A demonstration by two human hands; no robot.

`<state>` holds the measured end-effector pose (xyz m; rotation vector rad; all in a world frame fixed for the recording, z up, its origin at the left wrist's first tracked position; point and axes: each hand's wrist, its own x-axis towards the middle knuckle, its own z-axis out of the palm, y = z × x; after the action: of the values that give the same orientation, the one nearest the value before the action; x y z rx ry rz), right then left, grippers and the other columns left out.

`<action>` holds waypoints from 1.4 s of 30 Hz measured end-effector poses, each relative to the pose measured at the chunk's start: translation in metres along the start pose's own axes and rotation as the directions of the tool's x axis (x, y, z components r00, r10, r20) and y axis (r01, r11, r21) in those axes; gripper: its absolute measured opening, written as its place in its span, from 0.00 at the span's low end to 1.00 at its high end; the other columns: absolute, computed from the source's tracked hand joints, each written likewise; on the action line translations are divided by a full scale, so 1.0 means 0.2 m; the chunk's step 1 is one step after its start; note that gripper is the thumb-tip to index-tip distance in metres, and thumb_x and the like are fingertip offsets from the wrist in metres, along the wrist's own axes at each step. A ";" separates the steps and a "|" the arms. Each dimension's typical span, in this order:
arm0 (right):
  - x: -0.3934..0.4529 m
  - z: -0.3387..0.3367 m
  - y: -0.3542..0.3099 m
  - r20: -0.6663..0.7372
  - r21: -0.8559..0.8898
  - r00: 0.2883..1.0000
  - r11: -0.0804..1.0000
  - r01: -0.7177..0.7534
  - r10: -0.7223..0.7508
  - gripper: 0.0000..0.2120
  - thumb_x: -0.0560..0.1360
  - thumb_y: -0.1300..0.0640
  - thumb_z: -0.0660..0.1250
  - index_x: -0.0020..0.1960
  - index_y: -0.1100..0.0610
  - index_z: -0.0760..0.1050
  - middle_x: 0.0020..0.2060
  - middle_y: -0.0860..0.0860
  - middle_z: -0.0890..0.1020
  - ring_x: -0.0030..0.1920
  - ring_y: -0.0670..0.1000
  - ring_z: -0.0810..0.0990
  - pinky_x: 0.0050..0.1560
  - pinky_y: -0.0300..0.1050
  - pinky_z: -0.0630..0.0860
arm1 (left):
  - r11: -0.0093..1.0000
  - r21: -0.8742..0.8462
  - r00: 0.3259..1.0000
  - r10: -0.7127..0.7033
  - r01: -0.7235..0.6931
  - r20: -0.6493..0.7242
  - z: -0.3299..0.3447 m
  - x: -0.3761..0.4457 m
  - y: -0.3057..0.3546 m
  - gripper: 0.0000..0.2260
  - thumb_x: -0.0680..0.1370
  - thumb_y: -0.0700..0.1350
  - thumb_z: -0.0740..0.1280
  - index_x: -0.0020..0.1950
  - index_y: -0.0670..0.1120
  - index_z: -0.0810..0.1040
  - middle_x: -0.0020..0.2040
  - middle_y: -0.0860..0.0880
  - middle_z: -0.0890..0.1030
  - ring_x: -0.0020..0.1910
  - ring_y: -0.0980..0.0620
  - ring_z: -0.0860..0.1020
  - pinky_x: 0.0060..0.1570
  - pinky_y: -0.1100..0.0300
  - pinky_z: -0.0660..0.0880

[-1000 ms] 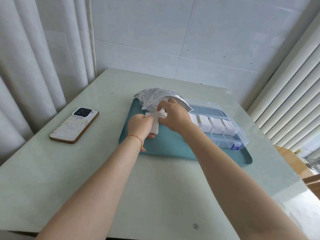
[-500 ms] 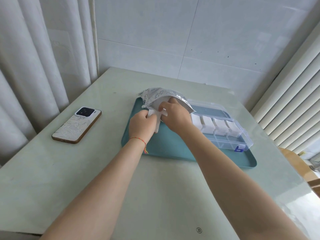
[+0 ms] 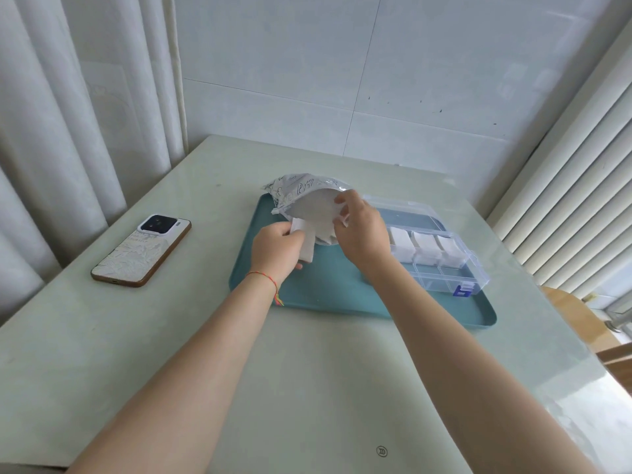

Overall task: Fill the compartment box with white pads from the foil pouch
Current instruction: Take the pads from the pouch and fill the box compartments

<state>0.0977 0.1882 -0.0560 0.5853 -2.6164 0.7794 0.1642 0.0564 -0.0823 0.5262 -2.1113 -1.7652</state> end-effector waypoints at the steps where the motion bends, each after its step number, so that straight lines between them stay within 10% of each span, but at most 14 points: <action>1: -0.01 0.00 0.01 0.025 -0.003 1.000 1.000 -0.018 0.018 0.13 0.76 0.63 0.62 0.60 0.57 0.74 0.53 0.53 0.79 0.49 0.57 0.77 0.41 0.46 0.71 | 1.000 -0.008 1.000 0.002 -0.002 0.003 0.00 0.00 0.00 0.10 0.75 0.38 0.61 0.41 0.45 0.82 0.34 0.48 0.78 0.24 0.55 0.76 0.31 0.56 0.80; 10: -0.03 -0.11 0.05 0.051 0.359 0.971 0.903 -0.237 0.235 0.04 0.75 0.59 0.68 0.48 0.58 0.80 0.39 0.46 0.79 0.41 0.48 0.75 0.34 0.29 0.68 | 0.970 -0.220 0.992 -0.085 0.105 0.096 0.01 -0.01 0.02 0.10 0.76 0.34 0.61 0.41 0.43 0.80 0.43 0.44 0.79 0.39 0.42 0.79 0.32 0.56 0.81; 19: -0.04 -0.02 0.06 -0.062 -0.144 0.994 0.987 0.077 -0.086 0.03 0.77 0.62 0.61 0.47 0.60 0.74 0.46 0.55 0.77 0.37 0.62 0.76 0.33 0.51 0.71 | 0.840 -0.459 0.939 -0.157 0.291 0.307 0.07 -0.03 0.07 0.11 0.79 0.33 0.58 0.58 0.34 0.77 0.52 0.34 0.81 0.41 0.39 0.83 0.33 0.57 0.80; 29: 0.01 -0.09 0.09 0.109 0.391 0.977 0.895 -0.213 0.184 0.02 0.75 0.59 0.68 0.47 0.55 0.78 0.38 0.44 0.78 0.36 0.46 0.74 0.37 0.36 0.72 | 0.861 -0.418 0.943 -0.182 0.290 0.280 0.06 0.05 0.10 0.12 0.80 0.35 0.57 0.60 0.36 0.75 0.49 0.36 0.80 0.32 0.44 0.83 0.30 0.58 0.80; 37: -0.01 -0.03 0.01 0.122 0.159 0.988 0.980 -0.118 0.099 0.25 0.76 0.60 0.65 0.72 0.51 0.66 0.42 0.51 0.79 0.44 0.55 0.78 0.43 0.50 0.77 | 0.885 -0.375 0.944 -0.175 0.276 0.281 0.04 0.02 0.10 0.14 0.79 0.35 0.57 0.62 0.35 0.76 0.47 0.36 0.82 0.35 0.41 0.82 0.31 0.57 0.79; 42: -0.03 -0.02 -0.01 0.048 -0.077 0.999 0.997 -0.017 0.021 0.19 0.78 0.61 0.61 0.68 0.54 0.68 0.50 0.53 0.80 0.47 0.60 0.78 0.41 0.50 0.75 | 0.882 -0.383 0.944 -0.171 0.274 0.281 0.02 0.01 0.09 0.14 0.79 0.35 0.57 0.61 0.35 0.75 0.48 0.35 0.82 0.35 0.40 0.83 0.31 0.57 0.79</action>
<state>0.1043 0.1910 -0.0559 0.5653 -2.6872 0.6756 0.1596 0.0626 -0.0646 0.4685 -1.7797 -2.4440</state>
